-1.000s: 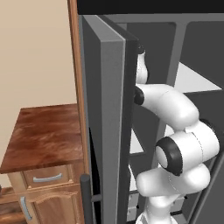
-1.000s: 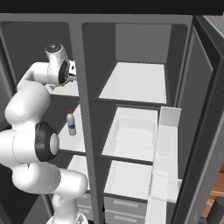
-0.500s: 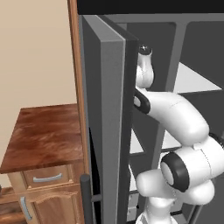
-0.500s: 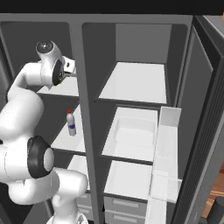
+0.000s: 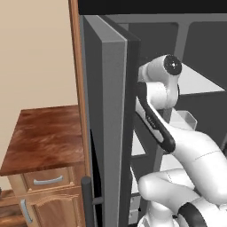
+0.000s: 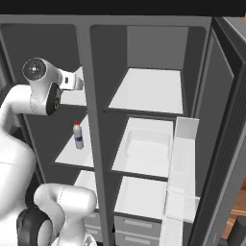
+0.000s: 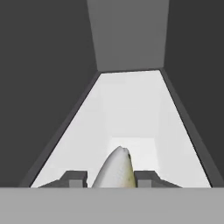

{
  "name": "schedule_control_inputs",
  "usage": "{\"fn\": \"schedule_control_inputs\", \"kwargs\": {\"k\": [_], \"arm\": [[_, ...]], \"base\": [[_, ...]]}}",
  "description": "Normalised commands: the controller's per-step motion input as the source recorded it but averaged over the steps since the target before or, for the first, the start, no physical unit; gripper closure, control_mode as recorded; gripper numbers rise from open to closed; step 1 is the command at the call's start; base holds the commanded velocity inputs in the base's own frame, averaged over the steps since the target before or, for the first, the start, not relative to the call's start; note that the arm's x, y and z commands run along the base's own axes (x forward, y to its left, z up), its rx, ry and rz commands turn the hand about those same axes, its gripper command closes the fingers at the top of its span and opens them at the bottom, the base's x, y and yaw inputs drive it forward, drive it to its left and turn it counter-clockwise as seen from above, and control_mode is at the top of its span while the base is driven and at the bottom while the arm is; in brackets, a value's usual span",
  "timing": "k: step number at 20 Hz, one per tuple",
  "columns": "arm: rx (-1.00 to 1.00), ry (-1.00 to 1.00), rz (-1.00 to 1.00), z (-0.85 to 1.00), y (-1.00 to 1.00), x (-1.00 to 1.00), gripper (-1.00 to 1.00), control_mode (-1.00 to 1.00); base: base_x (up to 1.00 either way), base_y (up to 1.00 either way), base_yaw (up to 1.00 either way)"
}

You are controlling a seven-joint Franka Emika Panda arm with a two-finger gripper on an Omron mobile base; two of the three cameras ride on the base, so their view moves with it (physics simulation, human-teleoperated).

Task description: Pick up the frozen fish from the freezer, place it on any shelf in the fridge, and close the fridge and freezer doors when done.

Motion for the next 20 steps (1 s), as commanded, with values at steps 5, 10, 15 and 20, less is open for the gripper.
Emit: {"fn": "schedule_control_inputs", "kwargs": {"k": [5,10,15,20], "arm": [[0.02,-0.15,0.02,0.21,-0.36,-1.00,1.00,-1.00],[0.00,-0.06,0.01,0.20,-0.23,-1.00,1.00,-1.00],[0.00,0.01,0.00,0.21,-0.21,-1.00,1.00,-1.00],[0.00,0.18,-0.02,0.17,-0.70,-1.00,1.00,-1.00]], "base": [[0.00,0.00,0.00],[0.00,0.00,0.00],[0.00,0.00,0.00],[0.00,0.00,0.00]]}}
